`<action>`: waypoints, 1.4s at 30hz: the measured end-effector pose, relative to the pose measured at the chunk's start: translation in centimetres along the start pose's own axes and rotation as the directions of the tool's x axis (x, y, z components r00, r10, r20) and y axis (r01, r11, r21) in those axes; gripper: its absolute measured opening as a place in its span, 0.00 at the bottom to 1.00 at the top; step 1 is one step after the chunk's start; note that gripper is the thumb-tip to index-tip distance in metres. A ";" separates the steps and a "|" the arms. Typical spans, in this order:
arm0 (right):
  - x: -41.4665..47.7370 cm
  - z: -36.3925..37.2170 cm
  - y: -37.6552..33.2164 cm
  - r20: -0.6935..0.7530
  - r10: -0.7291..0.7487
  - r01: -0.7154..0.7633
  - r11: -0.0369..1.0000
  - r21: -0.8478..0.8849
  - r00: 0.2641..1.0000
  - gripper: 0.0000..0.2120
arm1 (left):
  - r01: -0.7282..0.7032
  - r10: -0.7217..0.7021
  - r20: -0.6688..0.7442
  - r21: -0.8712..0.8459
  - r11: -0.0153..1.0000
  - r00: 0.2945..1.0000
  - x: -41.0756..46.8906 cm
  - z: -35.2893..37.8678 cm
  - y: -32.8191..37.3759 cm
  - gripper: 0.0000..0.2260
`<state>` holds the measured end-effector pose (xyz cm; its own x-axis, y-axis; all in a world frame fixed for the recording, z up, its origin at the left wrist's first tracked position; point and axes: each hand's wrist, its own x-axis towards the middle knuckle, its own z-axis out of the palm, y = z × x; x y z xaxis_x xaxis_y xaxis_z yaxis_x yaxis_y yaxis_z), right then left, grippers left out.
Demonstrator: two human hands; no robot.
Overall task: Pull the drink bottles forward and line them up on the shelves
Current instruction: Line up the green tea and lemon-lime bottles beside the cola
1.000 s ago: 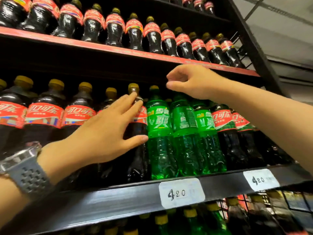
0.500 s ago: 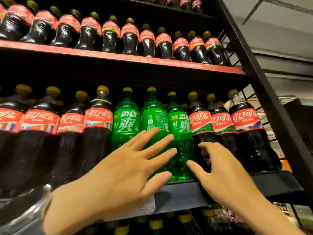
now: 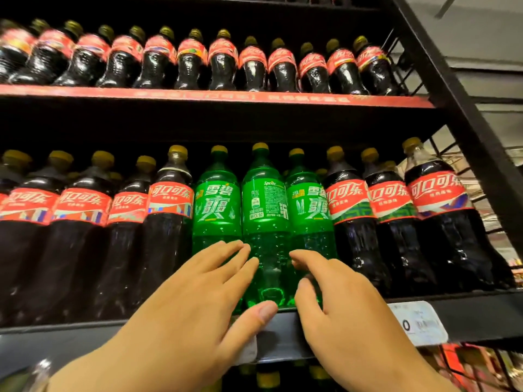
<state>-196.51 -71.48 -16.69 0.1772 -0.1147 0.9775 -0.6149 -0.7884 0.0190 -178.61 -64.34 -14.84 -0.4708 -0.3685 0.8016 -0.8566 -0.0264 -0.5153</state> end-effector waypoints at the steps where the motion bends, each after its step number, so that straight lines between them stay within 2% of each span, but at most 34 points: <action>1: 0.0 0.0 0.0 0.003 0.001 -0.001 1.000 -0.006 1.000 0.20 | -0.012 0.012 -0.004 -0.012 1.000 1.000 0.0 0.0 0.2 0.29; 4: 0.1 0.2 -0.1 -0.002 -0.008 0.007 1.000 -0.010 1.000 0.19 | -0.034 0.032 -0.019 -0.123 0.992 0.999 -0.4 -0.3 0.4 0.27; 6: 0.1 0.2 -0.5 -0.007 -0.025 0.025 1.000 0.001 1.000 0.19 | 0.000 -0.011 -0.053 -0.200 0.980 0.999 -0.7 -0.4 0.2 0.28; 9: 0.0 0.2 -1.0 -0.036 -0.067 0.063 0.994 -0.088 0.997 0.19 | 0.016 -0.020 -0.029 -0.126 0.992 0.999 -0.7 -0.5 0.5 0.27; 12: -0.2 -0.2 -1.2 -0.047 -0.060 0.050 0.979 -0.198 0.997 0.15 | -0.004 0.008 0.014 -0.219 0.976 1.000 -0.9 -0.4 0.6 0.27; 14: -0.3 -0.5 -1.3 -0.073 -0.041 0.026 0.980 -0.196 0.996 0.13 | 0.041 -0.042 0.002 -0.253 0.967 0.999 -1.0 -0.6 0.3 0.28; 16: -0.4 -0.7 -1.6 -0.100 -0.059 0.040 0.984 -0.175 0.993 0.14 | 0.038 -0.042 -0.022 -0.164 0.986 0.999 -0.9 -0.7 0.4 0.27; 19: -0.5 -0.8 -1.9 -0.022 -0.063 0.057 0.978 -0.198 0.998 0.15 | -0.040 0.036 -0.022 -0.177 0.983 0.999 -0.9 -0.7 1.1 0.25; 22: -0.3 -1.1 -1.4 0.053 -0.030 0.042 0.973 -0.229 0.998 0.15 | -0.014 -0.009 -0.065 -0.348 0.937 0.998 -1.2 -1.0 0.5 0.24; 26: -0.6 -1.1 -2.3 -0.013 -0.092 0.090 0.989 -0.116 0.996 0.16 | 0.013 -0.031 -0.074 -0.232 0.973 0.997 -1.1 -1.4 0.7 0.21; 29: -1.1 -1.0 -1.7 -0.015 -0.086 0.085 0.992 -0.091 0.996 0.16 | -0.051 0.024 -0.119 -0.236 0.970 0.993 -1.1 -1.3 1.3 0.19; 31: -1.2 -1.1 -1.0 -0.028 -0.069 0.067 0.995 -0.072 0.997 0.15 | -0.027 -0.001 -0.123 -0.228 0.973 0.992 -1.0 -1.5 1.0 0.19; 34: -1.1 -1.2 -0.9 0.000 -0.056 0.056 0.998 -0.034 0.998 0.17 | 0.023 -0.031 -0.076 -0.104 0.994 0.997 -0.8 -1.2 1.1 0.21; 36: -1.1 -1.0 -0.8 0.039 -0.022 0.022 1.000 -0.019 0.999 0.18 | 0.007 -0.011 -0.062 -0.067 0.998 0.998 -0.8 -0.8 1.7 0.22; 39: -1.3 -1.2 -0.6 0.042 -0.026 0.030 0.993 -0.115 0.999 0.15 | -0.092 0.070 -0.119 -0.192 0.977 0.990 -0.9 -0.7 2.4 0.19; 40: -1.2 -1.3 -0.6 0.053 -0.006 0.012 0.993 -0.119 0.999 0.15 | -0.121 0.087 -0.145 -0.246 0.962 0.986 -0.9 -0.7 2.4 0.18; 42: -1.0 -1.4 -0.4 0.065 0.011 -0.006 0.997 -0.076 0.998 0.19 | -0.114 0.075 -0.169 -0.237 0.965 0.983 -0.9 -0.6 2.5 0.19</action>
<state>-197.58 -70.21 -17.37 0.2200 -0.1625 0.9619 -0.6724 -0.7396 0.0288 -180.40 -63.54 -16.67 -0.5625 -0.2072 0.8004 -0.8226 0.2373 -0.5167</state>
